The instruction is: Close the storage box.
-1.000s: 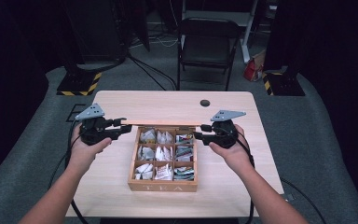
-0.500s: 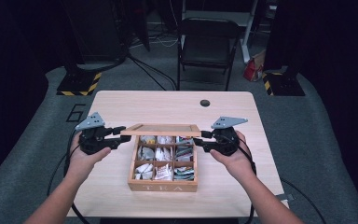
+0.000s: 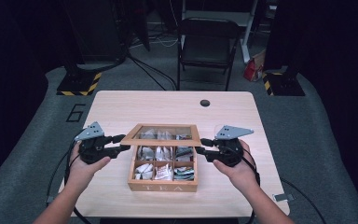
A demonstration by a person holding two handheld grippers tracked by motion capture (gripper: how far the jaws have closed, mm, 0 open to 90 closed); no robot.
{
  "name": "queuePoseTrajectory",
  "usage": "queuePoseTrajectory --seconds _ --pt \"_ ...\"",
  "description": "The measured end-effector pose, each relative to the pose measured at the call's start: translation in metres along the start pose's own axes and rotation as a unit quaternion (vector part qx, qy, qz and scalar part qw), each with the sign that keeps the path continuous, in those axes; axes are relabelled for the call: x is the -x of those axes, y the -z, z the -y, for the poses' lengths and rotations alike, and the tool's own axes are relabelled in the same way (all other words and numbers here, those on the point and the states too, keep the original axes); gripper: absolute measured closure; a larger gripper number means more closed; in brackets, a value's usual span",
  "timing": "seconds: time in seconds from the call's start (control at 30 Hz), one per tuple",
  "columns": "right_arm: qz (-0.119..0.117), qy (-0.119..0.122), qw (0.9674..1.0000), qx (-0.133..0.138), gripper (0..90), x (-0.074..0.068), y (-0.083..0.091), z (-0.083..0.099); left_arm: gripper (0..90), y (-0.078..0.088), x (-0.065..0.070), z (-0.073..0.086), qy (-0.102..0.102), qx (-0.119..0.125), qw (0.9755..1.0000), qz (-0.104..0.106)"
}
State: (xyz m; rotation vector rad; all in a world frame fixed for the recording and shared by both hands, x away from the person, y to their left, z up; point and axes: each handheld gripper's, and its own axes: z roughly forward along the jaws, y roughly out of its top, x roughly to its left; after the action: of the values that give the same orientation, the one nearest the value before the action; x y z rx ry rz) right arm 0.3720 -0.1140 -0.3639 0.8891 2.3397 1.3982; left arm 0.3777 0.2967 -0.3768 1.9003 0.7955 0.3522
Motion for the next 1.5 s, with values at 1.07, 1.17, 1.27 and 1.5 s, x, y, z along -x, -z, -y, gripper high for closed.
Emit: queuePoseTrajectory --seconds 1.07,1.17,1.27,1.5 --pt "-0.001 0.016 0.9998 0.015 65.8 -0.015 0.006 0.029 57.7 0.009 0.01 0.028 -0.012 -0.003 0.9999 -0.001" --pt "-0.002 0.014 0.9998 0.014 65.7 -0.017 0.004 0.036 57.9 0.007 0.013 0.036 -0.015 -0.005 0.9999 0.001" --pt "-0.002 0.015 0.9998 0.014 65.7 -0.019 0.004 0.04 58.0 0.007 0.015 0.039 -0.018 -0.008 0.9998 0.0" --pt "0.003 0.019 0.9997 0.012 65.5 -0.025 0.0 0.055 58.0 0.006 0.019 0.054 -0.015 -0.008 0.9999 0.001"
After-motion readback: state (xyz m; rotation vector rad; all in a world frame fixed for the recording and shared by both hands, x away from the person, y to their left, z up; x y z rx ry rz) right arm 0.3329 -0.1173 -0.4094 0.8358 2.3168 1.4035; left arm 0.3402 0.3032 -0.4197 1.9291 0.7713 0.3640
